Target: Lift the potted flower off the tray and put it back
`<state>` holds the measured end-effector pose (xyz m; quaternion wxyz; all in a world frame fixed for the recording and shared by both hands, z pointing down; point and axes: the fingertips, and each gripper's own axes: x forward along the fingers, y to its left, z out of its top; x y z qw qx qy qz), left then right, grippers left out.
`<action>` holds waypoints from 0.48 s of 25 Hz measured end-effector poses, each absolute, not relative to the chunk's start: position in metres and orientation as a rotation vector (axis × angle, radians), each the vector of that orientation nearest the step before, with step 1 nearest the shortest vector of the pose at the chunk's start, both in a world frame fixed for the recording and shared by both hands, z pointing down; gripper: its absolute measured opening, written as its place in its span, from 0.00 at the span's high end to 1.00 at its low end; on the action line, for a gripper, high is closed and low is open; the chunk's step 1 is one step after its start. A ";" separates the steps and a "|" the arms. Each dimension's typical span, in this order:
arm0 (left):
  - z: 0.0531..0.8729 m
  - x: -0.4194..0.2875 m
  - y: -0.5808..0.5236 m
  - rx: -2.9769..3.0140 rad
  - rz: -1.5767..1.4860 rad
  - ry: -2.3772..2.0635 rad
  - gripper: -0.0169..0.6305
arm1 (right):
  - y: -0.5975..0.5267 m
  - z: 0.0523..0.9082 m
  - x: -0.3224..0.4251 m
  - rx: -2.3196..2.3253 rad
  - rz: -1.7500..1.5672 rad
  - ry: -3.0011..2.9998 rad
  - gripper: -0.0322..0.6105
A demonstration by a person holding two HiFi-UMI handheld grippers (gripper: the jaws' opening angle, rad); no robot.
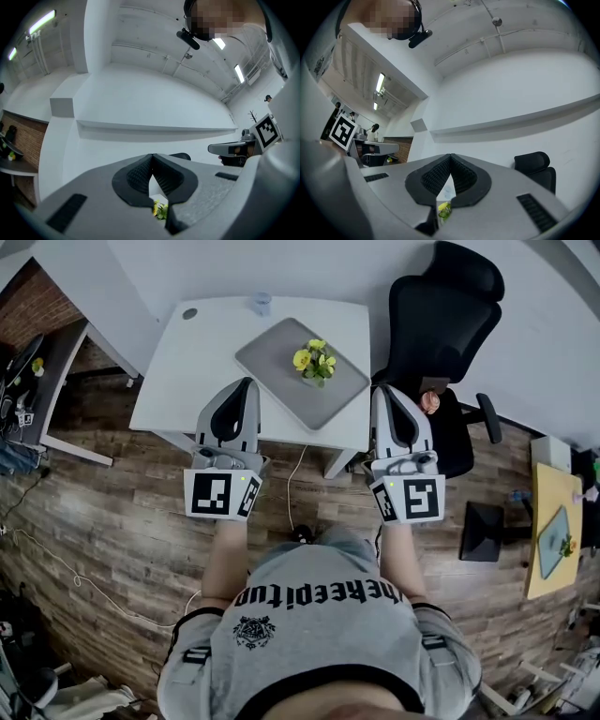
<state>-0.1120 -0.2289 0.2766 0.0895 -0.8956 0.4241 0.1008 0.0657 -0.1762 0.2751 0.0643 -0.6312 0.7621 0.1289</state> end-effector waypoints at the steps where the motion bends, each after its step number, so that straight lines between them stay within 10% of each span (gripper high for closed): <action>1: 0.279 -0.110 -0.234 -2.674 0.296 1.257 0.97 | -0.180 0.277 0.067 -1.915 0.383 2.300 0.95; 12: 0.314 -0.083 -0.278 -2.756 0.233 1.243 0.97 | -0.213 0.299 0.087 -1.979 0.316 2.307 0.95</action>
